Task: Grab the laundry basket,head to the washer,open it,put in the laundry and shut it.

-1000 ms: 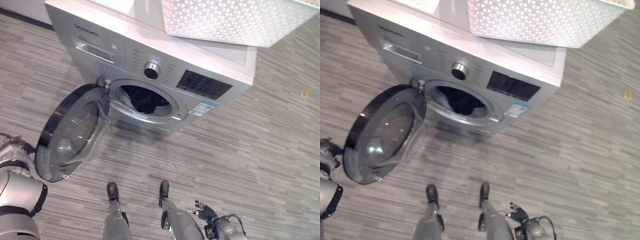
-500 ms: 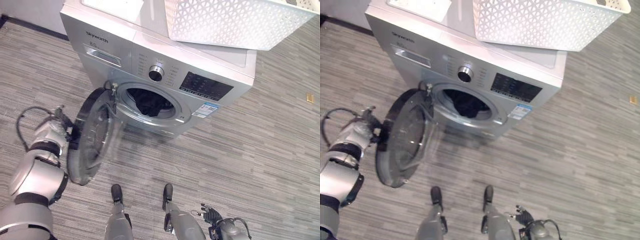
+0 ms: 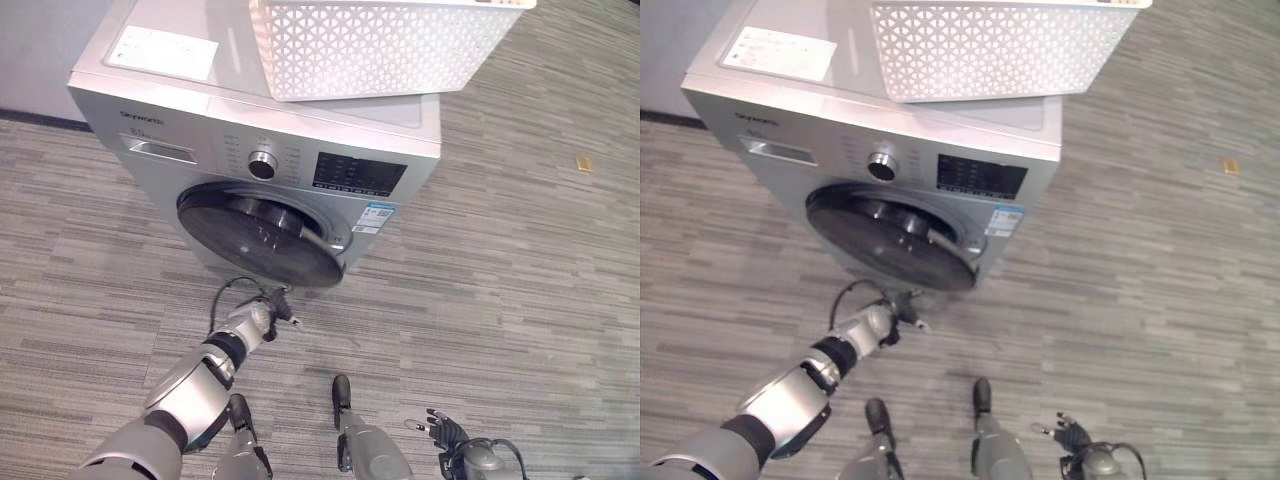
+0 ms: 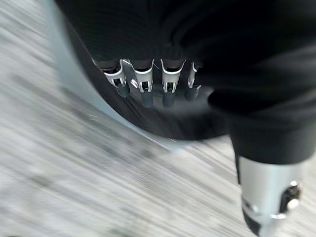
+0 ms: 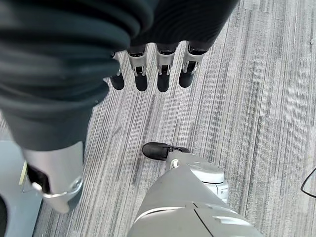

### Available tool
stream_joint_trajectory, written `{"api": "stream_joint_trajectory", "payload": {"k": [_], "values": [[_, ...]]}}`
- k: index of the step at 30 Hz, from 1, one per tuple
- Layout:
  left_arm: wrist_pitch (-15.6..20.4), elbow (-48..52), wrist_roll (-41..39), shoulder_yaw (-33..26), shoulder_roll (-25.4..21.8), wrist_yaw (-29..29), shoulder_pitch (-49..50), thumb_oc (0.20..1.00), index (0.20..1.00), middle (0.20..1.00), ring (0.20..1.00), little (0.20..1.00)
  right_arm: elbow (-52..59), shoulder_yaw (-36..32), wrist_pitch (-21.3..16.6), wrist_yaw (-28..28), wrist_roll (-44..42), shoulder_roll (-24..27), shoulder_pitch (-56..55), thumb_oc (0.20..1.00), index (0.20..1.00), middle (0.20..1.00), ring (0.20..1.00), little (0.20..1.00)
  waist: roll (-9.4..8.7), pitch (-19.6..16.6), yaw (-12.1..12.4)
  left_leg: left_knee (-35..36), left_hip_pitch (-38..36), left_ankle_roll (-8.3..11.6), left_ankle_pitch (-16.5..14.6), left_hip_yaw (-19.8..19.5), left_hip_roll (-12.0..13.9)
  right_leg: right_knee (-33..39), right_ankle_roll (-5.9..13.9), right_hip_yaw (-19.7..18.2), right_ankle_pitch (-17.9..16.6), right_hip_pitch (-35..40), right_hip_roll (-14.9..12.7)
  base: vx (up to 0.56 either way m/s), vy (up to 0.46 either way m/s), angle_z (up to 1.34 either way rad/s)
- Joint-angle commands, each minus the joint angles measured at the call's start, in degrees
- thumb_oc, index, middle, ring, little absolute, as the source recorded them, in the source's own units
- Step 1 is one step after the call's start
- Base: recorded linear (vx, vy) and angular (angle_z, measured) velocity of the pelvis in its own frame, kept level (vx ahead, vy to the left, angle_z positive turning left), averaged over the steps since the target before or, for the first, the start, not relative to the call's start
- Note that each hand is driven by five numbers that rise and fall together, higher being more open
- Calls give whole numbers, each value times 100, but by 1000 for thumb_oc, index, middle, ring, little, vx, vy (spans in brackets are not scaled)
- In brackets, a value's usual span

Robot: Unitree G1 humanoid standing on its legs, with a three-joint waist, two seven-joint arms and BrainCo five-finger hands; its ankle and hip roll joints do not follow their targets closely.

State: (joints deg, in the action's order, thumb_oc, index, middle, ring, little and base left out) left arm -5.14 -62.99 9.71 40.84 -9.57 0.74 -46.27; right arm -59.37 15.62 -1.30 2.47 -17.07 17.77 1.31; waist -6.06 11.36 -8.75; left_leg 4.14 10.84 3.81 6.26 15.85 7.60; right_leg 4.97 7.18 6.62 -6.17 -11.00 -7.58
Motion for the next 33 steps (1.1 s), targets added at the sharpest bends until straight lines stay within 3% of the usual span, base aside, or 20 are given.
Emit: {"api": "stream_joint_trajectory", "payload": {"k": [1,3,4,7,9,10,12,13,19,22,24,26,31,33], "values": [[478,-253,-683,-687,-101,-780,-804,1000,1000,1000,1000,1000,-22,-97,-110,-205,49,315,-53,1000,1000,1000,1000,1000,-46,146,56,-465,238,122,-319,-528,281,-212,358,-63,504,112,-241,0,0,0],[652,-101,-920,-814,-103,-1079,-929,1000,1000,1000,1000,1000,-47,-107,-178,-243,4,299,-73,1000,1000,1000,1000,1000,-29,127,52,-426,222,125,-301,-537,270,-203,361,-39,505,126,-243,4,-6,2],[847,434,-1314,-966,-303,-1106,-605,1000,1000,1000,1000,1000,36,-123,-288,-254,-11,275,-162,1000,1000,1000,1000,1000,25,69,48,-331,164,132,-282,-517,253,-169,377,-17,506,166,-247,0,0,0],[1058,1522,-1471,-1082,-821,-1042,119,1000,1000,1000,1000,1000,323,-239,-333,-206,71,228,-392,1000,1000,1000,1000,1000,116,14,123,-318,82,136,-292,-499,246,-169,380,29,523,235,-269,13,1,-3],[1333,2735,-1990,-1570,-1150,-940,1539,1000,1000,1000,1000,1000,323,-460,-355,-200,116,59,-548,1000,1000,1000,1000,1000,236,-89,268,-255,-52,135,-294,-531,213,-160,375,97,562,384,-294,42,-8,0],[1330,2741,-1990,-1572,-1152,-939,1545,1000,1000,1000,1000,1000,324,-457,-355,-200,116,59,-550,1000,1000,1000,1000,1000,236,-92,265,-254,-52,135,-294,-532,212,-159,375,99,562,385,-295,27,-15,3],[1563,3344,-2310,-1887,-1375,-782,2481,1000,1000,1000,1000,1000,437,-565,-378,-207,129,-10,-620,1000,1000,1000,1000,1000,291,-184,351,-198,-118,128,-281,-557,177,-142,378,133,557,468,-312,29,-22,16],[1875,3579,-2826,-2301,-1475,-512,3575,1000,1000,1000,1000,1000,643,-637,-445,-142,141,-102,-765,1000,1000,1000,1000,1000,347,-316,453,-87,-299,124,-271,-563,148,-128,387,191,574,621,-333,54,-43,13],[1942,3096,-3529,-2899,-1251,-130,4659,1000,1000,1000,1000,1000,758,-777,-513,-70,56,-232,-992,1000,1000,1000,1000,1000,430,-559,618,13,-551,106,-253,-641,87,-153,378,348,626,896,-368,23,-29,11],[1971,2881,-3443,-3046,-1225,-84,4949,1000,1000,1000,1000,1000,890,-869,-524,-62,36,-266,-1115,1000,1000,1000,1000,1000,455,-669,663,49,-598,106,-231,-673,72,-169,375,403,634,961,-378,-5,-29,17],[2184,2469,-3028,-3355,-1144,-421,5194,1000,1000,1000,1000,1000,953,-952,-606,-88,-72,-420,-1281,1000,1000,1000,1000,1000,465,-774,709,85,-674,97,-220,-717,36,-185,368,445,655,1059,-381,-27,-28,17],[2058,1418,-2679,-3597,-983,-741,5142,1000,1000,1000,1000,1000,943,-996,-612,-146,-105,-459,-1352,1000,1000,1000,1000,1000,468,-865,708,86,-755,88,-239,-712,25,-175,363,433,659,1124,-394,-46,-20,3],[2011,287,-2487,-3942,-886,-944,5110,1000,1000,1000,1000,1000,809,-968,-602,-203,-63,-518,-1397,1000,1000,1000,1000,1000,452,-960,684,86,-856,95,-268,-672,27,-190,363,384,667,1146,-393,-23,-7,-4],[1730,-649,-2423,-4194,-795,-811,5122,1000,1000,1000,1000,1000,661,-1011,-533,-173,-182,-573,-1414,1000,1000,1000,1000,1000,436,-1045,597,86,-942,101,-299,-630,46,-244,331,300,694,1165,-363,-31,-17,-12]]}}
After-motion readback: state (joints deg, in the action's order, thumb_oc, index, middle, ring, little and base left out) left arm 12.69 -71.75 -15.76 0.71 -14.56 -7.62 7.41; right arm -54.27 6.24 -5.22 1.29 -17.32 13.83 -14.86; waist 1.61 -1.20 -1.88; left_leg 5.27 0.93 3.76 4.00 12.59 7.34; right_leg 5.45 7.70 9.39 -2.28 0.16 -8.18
